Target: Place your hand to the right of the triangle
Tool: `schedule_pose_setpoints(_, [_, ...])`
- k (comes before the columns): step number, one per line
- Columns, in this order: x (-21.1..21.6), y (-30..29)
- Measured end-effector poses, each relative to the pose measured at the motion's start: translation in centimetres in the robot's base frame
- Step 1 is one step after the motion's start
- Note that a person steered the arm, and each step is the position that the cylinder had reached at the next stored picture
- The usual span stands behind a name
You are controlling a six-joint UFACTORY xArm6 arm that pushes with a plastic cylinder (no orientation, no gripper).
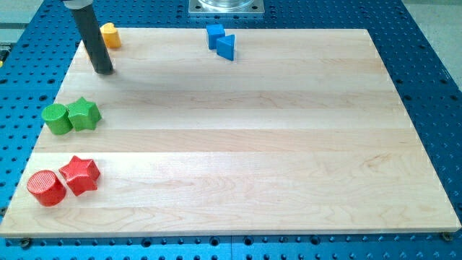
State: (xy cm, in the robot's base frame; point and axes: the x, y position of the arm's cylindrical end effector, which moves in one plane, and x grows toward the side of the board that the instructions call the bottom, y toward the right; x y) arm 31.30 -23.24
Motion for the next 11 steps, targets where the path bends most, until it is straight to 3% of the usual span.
schedule_pose_setpoints(8, [2.8,-0.7])
schedule_pose_setpoints(9, [2.5,7.2])
schedule_pose_setpoints(10, [2.4,19.2])
schedule_pose_setpoints(11, [-0.7,27.9])
